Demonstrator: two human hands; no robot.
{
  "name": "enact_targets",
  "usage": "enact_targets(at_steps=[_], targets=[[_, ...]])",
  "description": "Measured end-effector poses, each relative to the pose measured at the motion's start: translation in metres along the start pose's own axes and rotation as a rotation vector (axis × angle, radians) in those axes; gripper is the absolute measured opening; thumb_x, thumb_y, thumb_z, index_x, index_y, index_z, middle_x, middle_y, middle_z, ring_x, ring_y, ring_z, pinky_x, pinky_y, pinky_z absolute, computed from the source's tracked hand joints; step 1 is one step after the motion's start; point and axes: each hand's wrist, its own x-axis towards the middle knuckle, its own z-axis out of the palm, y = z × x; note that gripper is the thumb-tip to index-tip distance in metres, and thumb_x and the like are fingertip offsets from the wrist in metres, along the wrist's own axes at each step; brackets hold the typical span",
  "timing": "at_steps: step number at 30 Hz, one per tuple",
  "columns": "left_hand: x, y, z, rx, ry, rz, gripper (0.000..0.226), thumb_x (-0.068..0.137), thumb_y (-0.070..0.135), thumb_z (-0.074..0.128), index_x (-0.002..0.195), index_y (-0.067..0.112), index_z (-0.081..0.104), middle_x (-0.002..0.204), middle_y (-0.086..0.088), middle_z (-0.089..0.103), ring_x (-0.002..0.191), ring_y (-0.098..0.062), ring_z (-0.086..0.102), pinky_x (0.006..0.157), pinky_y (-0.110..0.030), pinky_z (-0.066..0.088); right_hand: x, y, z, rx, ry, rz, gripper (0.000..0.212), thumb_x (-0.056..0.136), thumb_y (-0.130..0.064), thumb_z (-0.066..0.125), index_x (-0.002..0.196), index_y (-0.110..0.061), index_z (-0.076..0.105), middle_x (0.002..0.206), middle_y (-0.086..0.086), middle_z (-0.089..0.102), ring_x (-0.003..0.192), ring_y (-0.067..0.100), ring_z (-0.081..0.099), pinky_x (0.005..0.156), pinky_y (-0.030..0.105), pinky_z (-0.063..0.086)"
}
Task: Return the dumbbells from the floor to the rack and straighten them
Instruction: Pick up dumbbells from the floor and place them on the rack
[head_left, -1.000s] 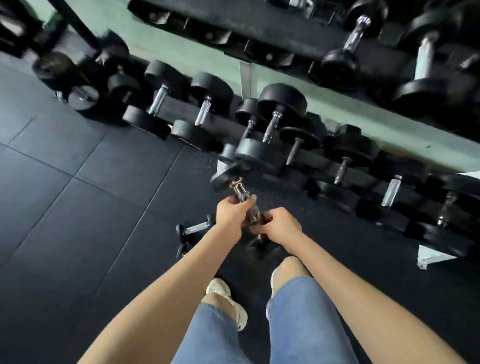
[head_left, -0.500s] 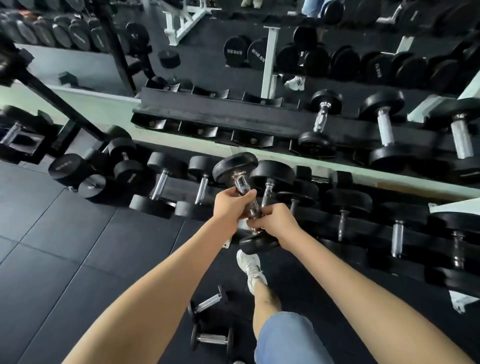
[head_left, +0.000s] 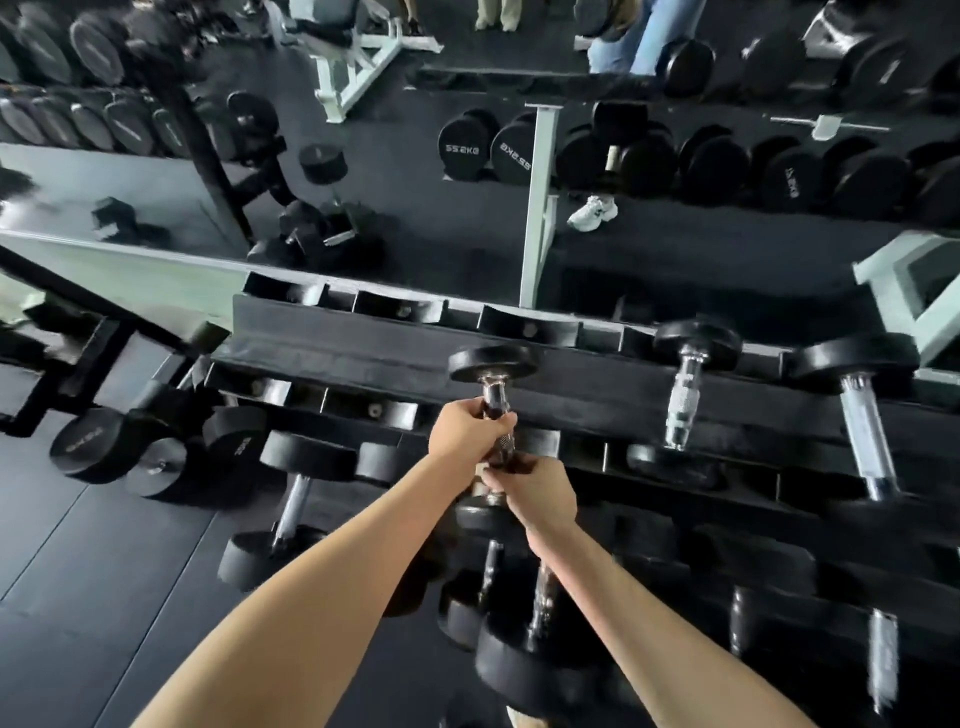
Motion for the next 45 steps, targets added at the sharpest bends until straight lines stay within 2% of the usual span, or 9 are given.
enact_targets(at_steps=[4,7,15,23,27,31,36,41,45], targets=[[0.046,0.025,0.015,0.101,-0.020,0.001,0.019,0.075,0.023,0.075,0.064,0.032,0.062,0.079,-0.001,0.069,0.090,-0.027,0.071,0.083,-0.045,0.058,0.044,-0.019,0.003,0.007,0.053,0.044,0.013,0.075,-0.032,0.066,0.070,-0.020,0.070,0.051,-0.009,0.062,0.050,0.007,0.055,0.048,0.024,0.034],[0.070,0.037,0.024,0.185,-0.046,0.014,0.003,0.077,0.024,0.072,0.076,0.024,0.069,0.075,0.000,0.067,0.089,-0.027,0.071,0.083,-0.043,0.058,0.071,-0.028,0.006,0.001,0.093,0.076,0.012,0.076,-0.031,0.067,0.074,-0.020,0.071,0.055,-0.008,0.064,0.053,0.008,0.057,0.048,0.023,0.034],[0.110,0.044,0.038,0.345,-0.095,0.072,0.012,0.082,0.028,0.069,0.093,0.025,0.070,0.083,0.004,0.068,0.086,-0.020,0.068,0.079,-0.033,0.056,0.114,-0.033,0.017,-0.127,0.179,0.093,0.019,0.078,-0.035,0.067,0.083,-0.018,0.073,0.079,0.000,0.073,0.077,0.023,0.068,0.063,0.026,0.044],[0.105,0.038,0.035,0.316,-0.120,0.081,0.029,0.085,0.031,0.066,0.114,0.029,0.064,0.095,0.004,0.065,0.096,-0.021,0.064,0.092,-0.040,0.054,0.114,-0.033,0.018,-0.167,0.176,0.062,0.020,0.080,-0.035,0.065,0.078,-0.016,0.069,0.079,0.002,0.073,0.076,0.023,0.067,0.063,0.027,0.045],[0.095,0.026,0.022,0.241,-0.015,0.049,0.056,0.081,0.038,0.068,0.133,0.024,0.052,0.119,0.002,0.066,0.105,-0.019,0.065,0.095,-0.036,0.052,0.103,-0.032,0.013,-0.216,0.199,-0.010,0.023,0.083,-0.037,0.063,0.089,-0.014,0.061,0.080,-0.004,0.062,0.080,0.021,0.063,0.064,0.027,0.038],[0.072,0.005,-0.005,0.116,0.100,0.062,0.038,0.083,0.037,0.066,0.118,0.022,0.062,0.108,0.004,0.068,0.095,-0.015,0.063,0.083,-0.028,0.049,0.073,-0.022,0.008,-0.267,0.354,-0.151,0.044,0.085,-0.041,0.063,0.121,-0.016,0.057,0.110,-0.001,0.065,0.101,0.021,0.062,0.075,0.030,0.040],[0.024,-0.056,-0.043,-0.057,0.199,0.035,0.014,0.074,0.035,0.068,0.086,0.027,0.064,0.080,0.008,0.066,0.086,-0.021,0.068,0.090,-0.042,0.055,0.008,0.008,0.019,-0.280,0.484,-0.326,0.043,0.086,-0.038,0.064,0.122,-0.015,0.058,0.118,0.003,0.065,0.106,0.024,0.062,0.084,0.036,0.045],[-0.056,-0.158,-0.071,-0.149,0.259,-0.019,0.009,0.076,0.032,0.068,0.075,0.025,0.062,0.072,0.000,0.064,0.058,-0.016,0.055,0.075,-0.036,0.055,-0.076,0.076,0.046,-0.320,0.332,-0.367,0.036,0.086,-0.036,0.064,0.116,-0.017,0.061,0.112,-0.001,0.066,0.103,0.020,0.062,0.084,0.033,0.045],[-0.132,-0.253,-0.084,-0.247,0.272,-0.138,0.008,0.081,0.025,0.067,0.084,0.018,0.063,0.070,0.003,0.060,0.063,-0.016,0.055,0.076,-0.033,0.054,-0.139,0.155,0.075,-0.443,0.135,-0.372,0.030,0.087,-0.033,0.064,0.113,-0.017,0.062,0.108,-0.001,0.067,0.102,0.020,0.062,0.086,0.033,0.045]])
